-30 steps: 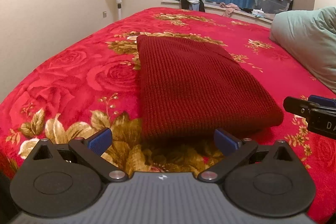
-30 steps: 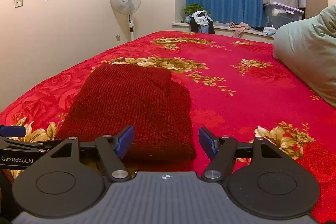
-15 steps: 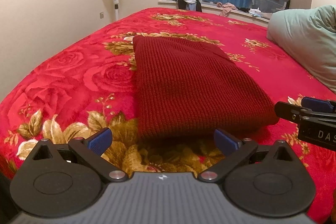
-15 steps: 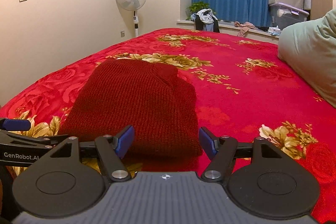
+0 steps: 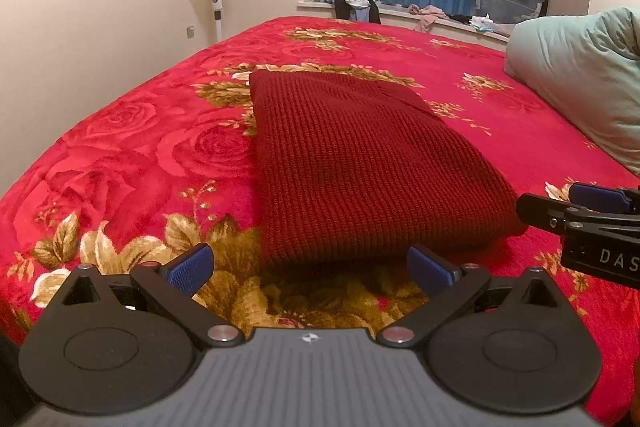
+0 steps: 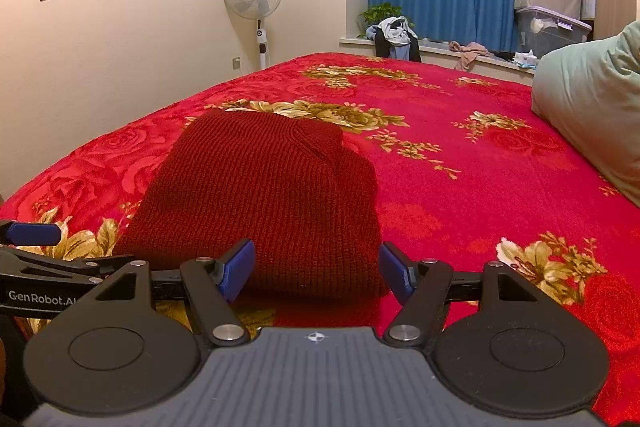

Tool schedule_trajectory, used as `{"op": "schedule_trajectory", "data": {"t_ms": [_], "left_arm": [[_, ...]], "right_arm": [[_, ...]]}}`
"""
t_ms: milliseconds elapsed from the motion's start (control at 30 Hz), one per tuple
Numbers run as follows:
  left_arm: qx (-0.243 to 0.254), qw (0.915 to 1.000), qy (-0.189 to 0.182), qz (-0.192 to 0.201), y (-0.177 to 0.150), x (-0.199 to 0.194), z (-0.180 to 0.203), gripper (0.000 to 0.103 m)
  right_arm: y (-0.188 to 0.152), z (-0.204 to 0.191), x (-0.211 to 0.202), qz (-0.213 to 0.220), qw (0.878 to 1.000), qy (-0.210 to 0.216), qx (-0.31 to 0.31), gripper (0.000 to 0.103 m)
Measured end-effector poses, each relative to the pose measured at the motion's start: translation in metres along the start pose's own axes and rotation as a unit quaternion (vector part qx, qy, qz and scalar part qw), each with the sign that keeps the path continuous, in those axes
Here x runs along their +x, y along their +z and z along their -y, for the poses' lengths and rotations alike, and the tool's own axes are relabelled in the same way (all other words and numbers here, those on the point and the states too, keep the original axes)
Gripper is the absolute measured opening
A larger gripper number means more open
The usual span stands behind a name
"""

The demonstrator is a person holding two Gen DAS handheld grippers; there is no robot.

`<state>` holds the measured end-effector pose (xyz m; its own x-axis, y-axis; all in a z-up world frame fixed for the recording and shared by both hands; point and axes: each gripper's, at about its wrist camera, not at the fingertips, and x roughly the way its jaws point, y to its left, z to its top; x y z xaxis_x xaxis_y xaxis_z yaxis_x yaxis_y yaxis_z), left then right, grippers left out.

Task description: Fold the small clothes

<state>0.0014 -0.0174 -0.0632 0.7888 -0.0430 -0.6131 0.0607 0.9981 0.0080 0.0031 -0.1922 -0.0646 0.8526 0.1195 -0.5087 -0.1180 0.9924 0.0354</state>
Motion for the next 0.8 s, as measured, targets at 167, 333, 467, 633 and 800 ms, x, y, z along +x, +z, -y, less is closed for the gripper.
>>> {"op": "schedule_trajectory", "data": {"t_ms": [167, 333, 467, 633, 800], "left_arm": [[0.0, 1.0, 0.0, 0.0, -0.0001, -0.0001, 0.001, 0.103], [0.003, 1.0, -0.003, 0.001, -0.0006, -0.0007, 0.002, 0.103], [0.004, 1.0, -0.005, 0.001, -0.0012, -0.0006, 0.0026, 0.103], [0.006, 1.0, -0.006, 0.002, -0.0016, -0.0008, 0.0029, 0.103], [0.007, 0.9999, -0.007, 0.002, -0.0016, -0.0006, 0.0024, 0.103]], "right_arm": [[-0.0001, -0.0005, 0.0014, -0.002, 1.0, 0.001, -0.001, 0.07], [-0.0004, -0.0011, 0.0018, -0.004, 1.0, 0.001, -0.002, 0.07], [-0.0004, -0.0009, 0.0019, -0.004, 1.0, 0.001, -0.002, 0.07], [-0.0004, -0.0007, 0.0018, -0.004, 1.0, 0.001, -0.003, 0.07], [-0.0013, -0.0004, 0.002, -0.006, 1.0, 0.001, -0.003, 0.07]]}}
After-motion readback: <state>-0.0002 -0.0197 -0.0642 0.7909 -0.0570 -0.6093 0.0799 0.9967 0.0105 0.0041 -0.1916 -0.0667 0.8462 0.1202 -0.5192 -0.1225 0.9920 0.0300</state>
